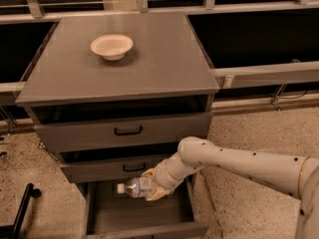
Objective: Place blue plastic bottle into bottom drawer
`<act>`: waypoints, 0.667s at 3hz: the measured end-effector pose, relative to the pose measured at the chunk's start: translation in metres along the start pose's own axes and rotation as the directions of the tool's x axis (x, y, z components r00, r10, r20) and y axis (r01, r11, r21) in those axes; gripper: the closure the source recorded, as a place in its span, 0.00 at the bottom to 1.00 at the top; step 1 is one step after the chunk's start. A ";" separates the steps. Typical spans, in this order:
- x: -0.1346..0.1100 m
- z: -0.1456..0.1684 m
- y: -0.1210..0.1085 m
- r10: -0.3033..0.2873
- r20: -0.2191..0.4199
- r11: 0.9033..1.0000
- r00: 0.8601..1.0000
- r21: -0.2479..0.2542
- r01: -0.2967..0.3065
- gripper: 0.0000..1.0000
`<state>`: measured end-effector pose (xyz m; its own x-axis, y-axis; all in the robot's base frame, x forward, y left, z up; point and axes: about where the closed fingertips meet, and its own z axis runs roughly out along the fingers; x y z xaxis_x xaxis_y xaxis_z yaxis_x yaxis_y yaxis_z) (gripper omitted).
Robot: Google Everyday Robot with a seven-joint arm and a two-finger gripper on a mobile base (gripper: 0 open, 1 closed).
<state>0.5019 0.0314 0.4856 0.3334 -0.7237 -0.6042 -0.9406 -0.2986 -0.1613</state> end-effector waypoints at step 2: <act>0.028 0.042 0.005 -0.005 -0.053 1.000 0.999 0.021 0.006 1.00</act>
Offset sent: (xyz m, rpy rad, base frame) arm -0.0025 0.0023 -0.0429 -0.0404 -0.0119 -0.0065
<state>0.5040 0.0361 0.4348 0.3413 -0.7543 -0.5608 -0.9396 -0.2903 -0.1814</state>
